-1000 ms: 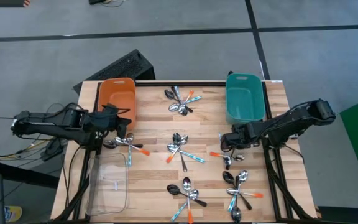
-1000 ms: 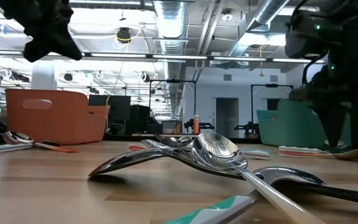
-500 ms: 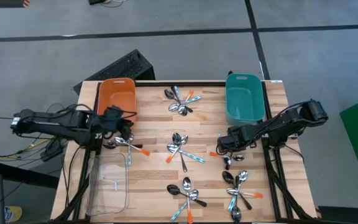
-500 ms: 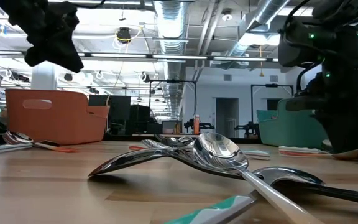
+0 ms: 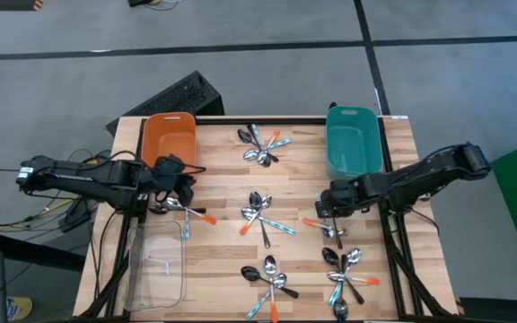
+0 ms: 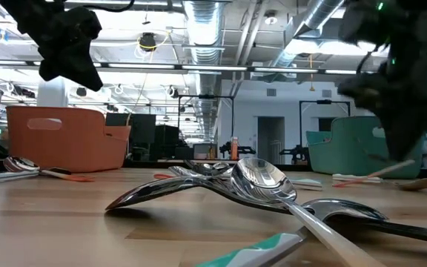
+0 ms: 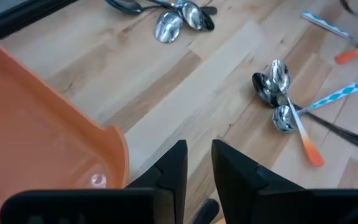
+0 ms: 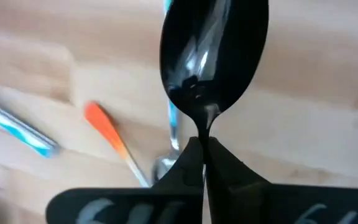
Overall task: Sort silverware by color (type)
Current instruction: Put the black spoon into the green bin
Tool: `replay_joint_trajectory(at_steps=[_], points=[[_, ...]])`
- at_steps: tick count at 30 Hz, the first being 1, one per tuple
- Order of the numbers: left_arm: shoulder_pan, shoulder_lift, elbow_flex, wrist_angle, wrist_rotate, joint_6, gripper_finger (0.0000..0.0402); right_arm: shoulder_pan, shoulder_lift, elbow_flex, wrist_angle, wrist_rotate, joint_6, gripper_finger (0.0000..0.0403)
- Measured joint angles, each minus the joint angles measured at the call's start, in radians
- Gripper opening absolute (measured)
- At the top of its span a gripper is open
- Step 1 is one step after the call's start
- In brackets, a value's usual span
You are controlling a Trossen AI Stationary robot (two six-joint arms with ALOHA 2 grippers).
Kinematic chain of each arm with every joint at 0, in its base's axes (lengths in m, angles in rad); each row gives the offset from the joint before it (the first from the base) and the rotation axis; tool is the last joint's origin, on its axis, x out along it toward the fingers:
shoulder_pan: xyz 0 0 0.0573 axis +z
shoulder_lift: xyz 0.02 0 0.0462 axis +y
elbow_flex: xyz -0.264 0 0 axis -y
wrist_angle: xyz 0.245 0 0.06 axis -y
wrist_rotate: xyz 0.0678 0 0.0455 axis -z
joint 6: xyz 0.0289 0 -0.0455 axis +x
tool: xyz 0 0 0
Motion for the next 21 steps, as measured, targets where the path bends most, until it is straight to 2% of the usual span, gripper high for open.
replay_joint_trajectory(at_steps=[8, 12, 17, 21], points=[[0.0, 0.002, 0.0, 0.001, -0.016, 0.069, 0.0061, 0.005, -0.127, 0.062, -0.049, 0.255, -0.048, 0.001], [0.0, 0.003, 0.0, 0.003, -0.022, 0.013, 0.0061, -0.029, -0.153, 0.104, -0.108, 0.315, -0.144, 0.0009], [0.0, 0.003, 0.0, 0.009, -0.027, -0.098, 0.0061, -0.151, -0.181, 0.17, -0.136, 0.348, -0.319, 0.0009], [0.002, 0.019, 0.0, 0.1, -0.066, -0.061, 0.0061, -0.304, -0.2, 0.243, -0.121, 0.346, -0.507, 0.0009]])
